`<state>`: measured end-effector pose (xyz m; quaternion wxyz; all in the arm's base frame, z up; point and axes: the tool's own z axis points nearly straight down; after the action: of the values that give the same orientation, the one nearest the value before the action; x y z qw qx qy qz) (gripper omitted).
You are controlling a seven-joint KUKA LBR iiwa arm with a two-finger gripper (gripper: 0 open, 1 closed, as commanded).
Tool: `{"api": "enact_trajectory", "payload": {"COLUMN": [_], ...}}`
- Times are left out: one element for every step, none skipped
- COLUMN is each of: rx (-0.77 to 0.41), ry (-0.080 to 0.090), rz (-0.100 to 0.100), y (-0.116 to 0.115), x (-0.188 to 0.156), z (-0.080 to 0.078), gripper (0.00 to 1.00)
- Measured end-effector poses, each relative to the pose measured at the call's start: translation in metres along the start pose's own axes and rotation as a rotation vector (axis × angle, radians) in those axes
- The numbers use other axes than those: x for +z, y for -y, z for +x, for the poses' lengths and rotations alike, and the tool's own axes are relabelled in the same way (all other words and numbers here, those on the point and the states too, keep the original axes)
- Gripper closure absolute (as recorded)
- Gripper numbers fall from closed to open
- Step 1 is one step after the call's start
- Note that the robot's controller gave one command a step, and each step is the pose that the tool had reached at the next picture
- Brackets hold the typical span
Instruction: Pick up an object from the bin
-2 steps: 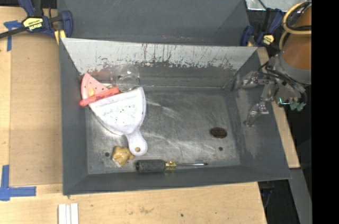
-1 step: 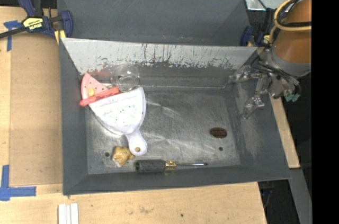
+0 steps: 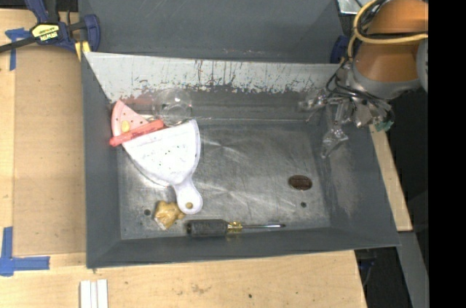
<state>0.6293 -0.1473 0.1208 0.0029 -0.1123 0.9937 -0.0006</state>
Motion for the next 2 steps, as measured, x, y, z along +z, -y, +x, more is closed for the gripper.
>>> {"api": "enact_trajectory", "payload": {"rx": [-0.12, -0.166], "ry": [-0.007, 0.009], "rz": [-0.004, 0.005], "y": [-0.041, -0.017], "x": [-0.033, 0.045], "z": [0.047, 0.112], "gripper": [0.0, 1.0]}}
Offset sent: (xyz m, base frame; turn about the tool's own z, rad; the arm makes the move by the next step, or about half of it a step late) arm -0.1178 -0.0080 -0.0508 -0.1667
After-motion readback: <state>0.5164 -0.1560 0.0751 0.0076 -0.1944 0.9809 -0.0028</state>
